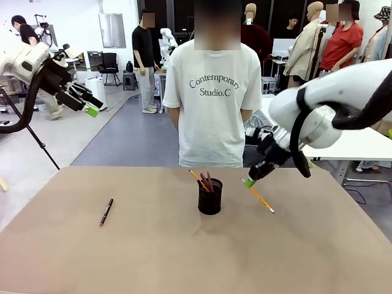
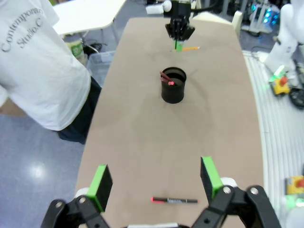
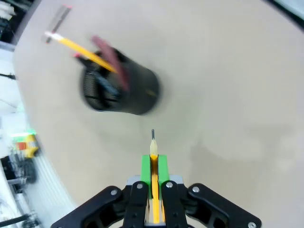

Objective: Place the pens into the pen holder.
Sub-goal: Pick up a writing instrument from the table and place it into the Pen holder.

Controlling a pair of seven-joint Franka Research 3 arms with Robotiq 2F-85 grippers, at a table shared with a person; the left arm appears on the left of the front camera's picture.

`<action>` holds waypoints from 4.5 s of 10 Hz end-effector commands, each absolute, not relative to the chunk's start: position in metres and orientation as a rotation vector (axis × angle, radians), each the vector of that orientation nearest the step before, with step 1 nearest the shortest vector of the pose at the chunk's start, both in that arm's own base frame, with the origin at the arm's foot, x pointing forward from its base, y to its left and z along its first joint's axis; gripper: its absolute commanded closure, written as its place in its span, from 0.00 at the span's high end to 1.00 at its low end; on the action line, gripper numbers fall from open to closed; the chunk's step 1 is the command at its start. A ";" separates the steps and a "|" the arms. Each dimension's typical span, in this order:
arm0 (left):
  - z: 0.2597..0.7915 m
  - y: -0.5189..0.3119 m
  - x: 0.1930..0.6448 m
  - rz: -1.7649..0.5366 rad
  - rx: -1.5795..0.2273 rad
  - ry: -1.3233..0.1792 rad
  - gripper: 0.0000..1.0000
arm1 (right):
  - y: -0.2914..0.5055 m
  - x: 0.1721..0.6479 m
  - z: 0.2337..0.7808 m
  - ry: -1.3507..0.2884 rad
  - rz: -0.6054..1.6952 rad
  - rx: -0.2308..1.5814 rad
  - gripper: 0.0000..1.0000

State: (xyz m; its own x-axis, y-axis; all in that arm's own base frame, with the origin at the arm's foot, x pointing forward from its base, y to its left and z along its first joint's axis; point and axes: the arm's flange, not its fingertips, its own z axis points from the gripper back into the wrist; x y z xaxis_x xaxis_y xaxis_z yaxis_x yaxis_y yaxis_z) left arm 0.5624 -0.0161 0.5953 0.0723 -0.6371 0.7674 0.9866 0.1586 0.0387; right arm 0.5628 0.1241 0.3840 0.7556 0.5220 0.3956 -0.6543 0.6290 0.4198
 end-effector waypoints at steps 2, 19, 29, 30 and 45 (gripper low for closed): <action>0.598 -0.017 0.562 -1.330 -0.586 -0.752 0.97 | 0.104 0.541 0.416 -0.224 0.631 0.898 0.00; 0.598 -0.017 0.562 -1.330 -0.586 -0.752 0.97 | 0.102 0.541 0.425 -1.215 0.910 1.165 0.00; 0.598 -0.017 0.562 -1.330 -0.586 -0.752 0.97 | 0.164 0.562 0.354 -1.246 1.074 1.063 0.00; 0.598 -0.017 0.562 -1.330 -0.586 -0.752 0.97 | 0.163 0.562 0.352 -1.241 1.075 1.064 0.00; 0.598 -0.017 0.562 -1.330 -0.586 -0.752 0.97 | 0.150 0.557 0.378 -1.083 1.078 1.204 1.00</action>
State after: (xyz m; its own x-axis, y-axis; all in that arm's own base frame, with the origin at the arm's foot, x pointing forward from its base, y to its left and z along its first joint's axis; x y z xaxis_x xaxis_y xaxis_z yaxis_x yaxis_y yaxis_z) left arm 0.5624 -0.0162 0.5954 0.0723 -0.6372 0.7673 0.9866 0.1586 0.0388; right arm 0.5572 0.1557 0.3617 0.0880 0.0464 0.9950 -0.9898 0.1164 0.0821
